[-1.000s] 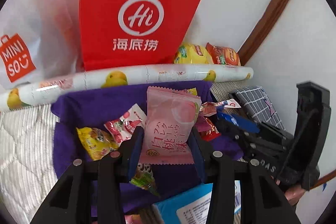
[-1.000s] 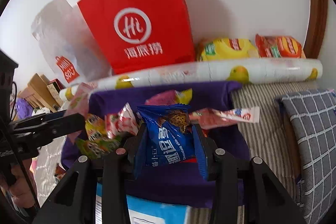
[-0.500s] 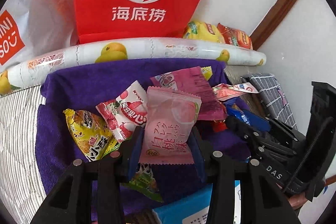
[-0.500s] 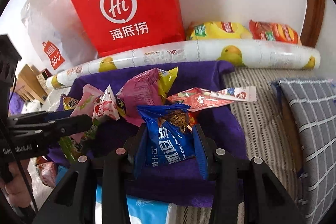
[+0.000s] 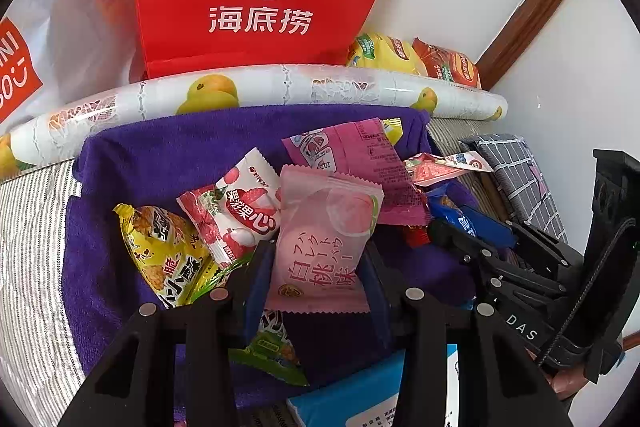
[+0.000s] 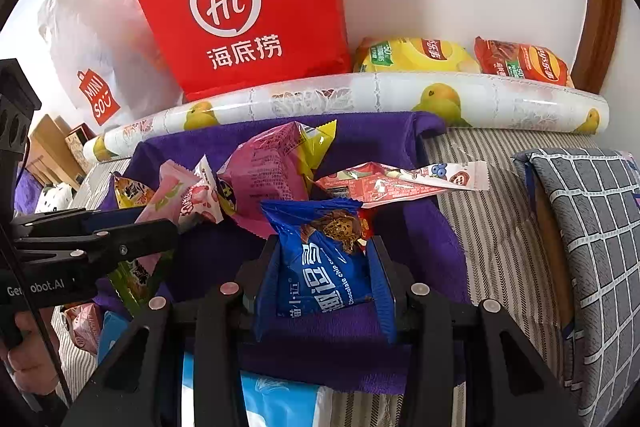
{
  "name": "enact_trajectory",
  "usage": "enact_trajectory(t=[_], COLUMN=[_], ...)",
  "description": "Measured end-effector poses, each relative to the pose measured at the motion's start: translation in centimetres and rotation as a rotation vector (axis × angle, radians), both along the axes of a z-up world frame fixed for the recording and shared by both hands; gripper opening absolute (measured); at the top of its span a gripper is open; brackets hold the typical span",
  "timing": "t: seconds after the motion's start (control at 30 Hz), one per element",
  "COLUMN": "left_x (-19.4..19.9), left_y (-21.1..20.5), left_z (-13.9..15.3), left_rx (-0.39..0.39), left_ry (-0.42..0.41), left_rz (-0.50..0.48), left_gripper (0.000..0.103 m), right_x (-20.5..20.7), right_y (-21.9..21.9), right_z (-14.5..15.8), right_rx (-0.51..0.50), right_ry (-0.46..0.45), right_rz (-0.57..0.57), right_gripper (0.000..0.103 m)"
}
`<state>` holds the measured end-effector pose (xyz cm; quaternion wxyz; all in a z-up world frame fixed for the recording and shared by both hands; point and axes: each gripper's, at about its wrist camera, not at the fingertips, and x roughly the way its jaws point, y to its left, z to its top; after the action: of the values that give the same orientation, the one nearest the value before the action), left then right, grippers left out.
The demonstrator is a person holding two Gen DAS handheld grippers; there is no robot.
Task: Organize snacks
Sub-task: 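Open the right tool to drop the blue bag while the left tool drops the peach candy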
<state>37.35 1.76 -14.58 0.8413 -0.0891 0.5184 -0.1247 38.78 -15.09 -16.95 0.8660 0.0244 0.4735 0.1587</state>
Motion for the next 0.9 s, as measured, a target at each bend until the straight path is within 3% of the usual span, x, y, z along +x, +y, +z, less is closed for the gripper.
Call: enact_trajectory(t=[0.27, 0.47, 0.53, 0.63, 0.9], left_x=[0.0, 0.2, 0.0, -0.3, -1.0], left_y=[0.1, 0.2, 0.2, 0.4, 1.6], left_z=[0.0, 0.0, 0.5, 1.3, 4.3], left_rx=[-0.002, -0.023, -0.034, -0.032, -0.033], left_ry=[-0.001, 0.036, 0.024, 0.002, -0.075], left_rz=[-0.001, -0.003, 0.0, -0.001, 0.025], left_gripper=[0.042, 0.054, 0.062, 0.065, 0.066], right_x=[0.2, -0.2, -0.5, -0.8, -1.4], right_y=[-0.3, -0.1, 0.0, 0.0, -0.5], right_z=[-0.2, 0.4, 0.8, 1.4, 2.9], right_rx=[-0.016, -0.015, -0.016, -0.002, 0.09], right_ry=[0.017, -0.02, -0.054, -0.094, -0.136], right_rz=[-0.022, -0.001, 0.004, 0.017, -0.006], right_gripper=[0.044, 0.06, 0.063, 0.065, 0.065])
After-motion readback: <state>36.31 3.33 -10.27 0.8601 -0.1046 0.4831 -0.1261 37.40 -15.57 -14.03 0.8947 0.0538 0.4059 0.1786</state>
